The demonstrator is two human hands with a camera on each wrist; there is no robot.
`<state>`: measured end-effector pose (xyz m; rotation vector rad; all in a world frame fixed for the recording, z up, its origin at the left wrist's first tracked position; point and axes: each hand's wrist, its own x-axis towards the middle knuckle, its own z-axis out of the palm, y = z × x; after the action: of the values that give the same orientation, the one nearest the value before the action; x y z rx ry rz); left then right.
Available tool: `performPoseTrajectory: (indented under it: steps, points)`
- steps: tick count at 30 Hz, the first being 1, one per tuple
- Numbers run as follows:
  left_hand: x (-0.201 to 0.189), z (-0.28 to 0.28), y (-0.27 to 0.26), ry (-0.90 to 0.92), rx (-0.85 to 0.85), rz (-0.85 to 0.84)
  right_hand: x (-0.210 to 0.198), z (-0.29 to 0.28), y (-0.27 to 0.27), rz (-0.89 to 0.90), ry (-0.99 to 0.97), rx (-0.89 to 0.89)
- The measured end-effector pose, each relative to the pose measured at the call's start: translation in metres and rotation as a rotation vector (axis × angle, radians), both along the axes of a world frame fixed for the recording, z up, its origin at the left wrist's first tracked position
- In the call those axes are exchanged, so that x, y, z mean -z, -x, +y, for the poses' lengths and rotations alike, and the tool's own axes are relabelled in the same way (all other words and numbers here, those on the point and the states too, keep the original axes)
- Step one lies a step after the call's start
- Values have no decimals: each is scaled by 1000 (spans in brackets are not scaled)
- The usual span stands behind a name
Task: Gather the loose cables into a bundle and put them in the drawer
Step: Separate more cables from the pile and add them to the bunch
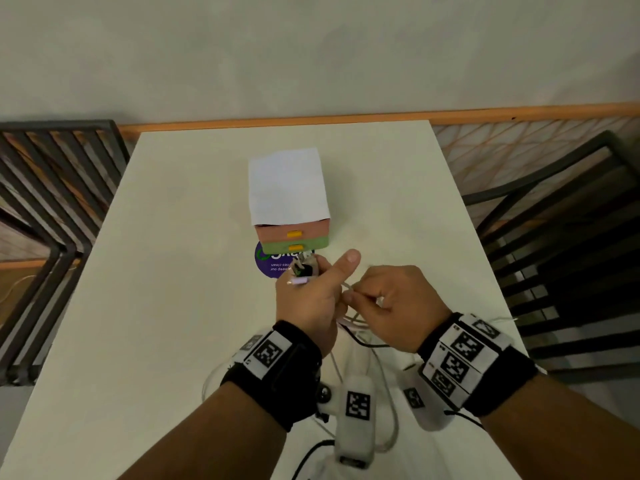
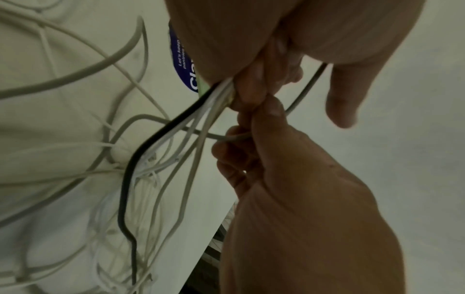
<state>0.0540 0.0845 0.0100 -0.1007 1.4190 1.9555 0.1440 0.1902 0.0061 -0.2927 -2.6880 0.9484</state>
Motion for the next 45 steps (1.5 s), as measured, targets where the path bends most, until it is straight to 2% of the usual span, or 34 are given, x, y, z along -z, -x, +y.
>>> performPoseTrajectory:
  steps: [4,7,11,13,14,15,16,18,19,21,22,23,27,28,30,32,34,35,38,39,40,43,45]
  points:
    - [-2,5,-4,62,-45,16,-3,2,-14,-83,59,-80]
    - [-4,7,-2,52,-72,-34,1,3,-23,-104,181,-54]
    - [-13,3,-2,-119,-71,-172,5,13,-29,-196,260,26]
    - [-19,-3,0,-231,10,-146,7,19,-29,-229,319,88]
    - [-20,-6,2,-232,72,-58,7,22,-28,-233,351,132]
    - [-21,-10,4,-171,145,104,6,26,-25,-225,379,186]
    - [-21,-14,4,-49,235,324,3,31,-22,-211,418,244]
    - [-24,-16,-1,313,472,767,-5,41,-15,-155,552,318]
    - [-24,-15,-4,487,551,900,-11,44,-13,-120,636,327]
    - [-23,-11,-6,698,504,964,-20,43,-8,-50,854,301]
    - [-19,-9,-5,723,426,937,-24,40,-5,-25,955,282]
    - [-15,-7,-3,665,363,874,-27,36,-3,-11,1021,260]
    - [-26,11,-18,146,229,406,-26,20,5,-44,1037,158]
    - [-31,13,-22,93,190,309,-24,16,7,-59,1019,143]
    - [-36,16,-19,98,32,217,-23,11,6,-97,984,102]
    - [-34,14,-2,171,-184,176,-21,8,1,-151,914,57]
    - [-28,7,12,177,-279,146,-18,10,-5,-193,810,54]
    - [-26,4,12,171,-229,171,-16,11,-6,-195,767,56]
    - [-28,2,-10,128,155,333,-13,8,-3,-159,778,24]
    - [-27,4,-14,114,187,352,-11,8,-2,-150,785,4]
    - [-27,6,-12,126,141,350,-11,8,-1,-154,768,1]
    - [-22,12,6,136,-159,230,-11,17,-5,-166,705,89]
    - [-18,12,8,114,-106,228,-12,24,-10,-113,733,149]
